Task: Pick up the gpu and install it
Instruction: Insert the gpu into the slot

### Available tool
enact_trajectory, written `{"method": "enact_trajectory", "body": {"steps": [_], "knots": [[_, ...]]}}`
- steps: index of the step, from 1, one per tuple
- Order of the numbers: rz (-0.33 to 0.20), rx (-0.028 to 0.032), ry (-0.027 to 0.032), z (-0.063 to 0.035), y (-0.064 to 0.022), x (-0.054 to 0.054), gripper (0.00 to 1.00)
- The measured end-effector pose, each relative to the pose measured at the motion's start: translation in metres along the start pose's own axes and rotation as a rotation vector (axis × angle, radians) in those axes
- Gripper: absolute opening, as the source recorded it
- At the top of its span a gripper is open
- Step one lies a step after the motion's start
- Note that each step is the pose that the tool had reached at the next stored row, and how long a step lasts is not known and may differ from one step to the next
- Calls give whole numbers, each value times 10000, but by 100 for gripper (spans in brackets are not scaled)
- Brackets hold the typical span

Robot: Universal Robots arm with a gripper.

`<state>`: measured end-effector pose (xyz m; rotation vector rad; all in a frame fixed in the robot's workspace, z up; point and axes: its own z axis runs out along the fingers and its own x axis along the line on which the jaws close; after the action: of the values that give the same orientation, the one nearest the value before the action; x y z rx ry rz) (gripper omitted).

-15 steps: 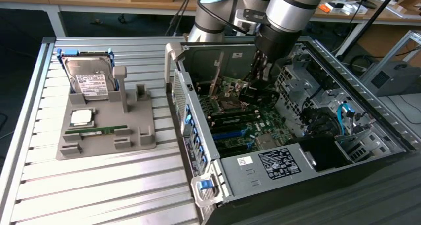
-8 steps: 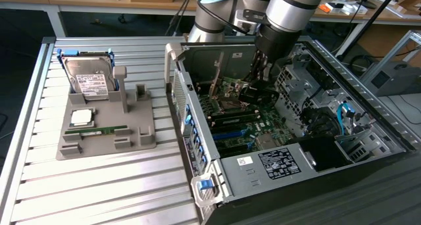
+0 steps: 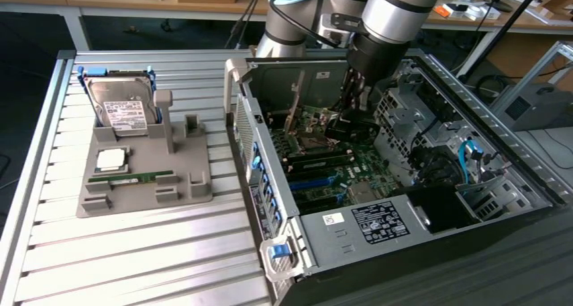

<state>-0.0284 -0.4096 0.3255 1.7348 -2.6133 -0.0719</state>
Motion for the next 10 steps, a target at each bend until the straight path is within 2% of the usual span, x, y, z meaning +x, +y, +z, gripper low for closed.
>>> {"method": "enact_trajectory", "body": {"steps": [10], "knots": [[-343, -7, 14, 1, 0, 0, 27]]}}
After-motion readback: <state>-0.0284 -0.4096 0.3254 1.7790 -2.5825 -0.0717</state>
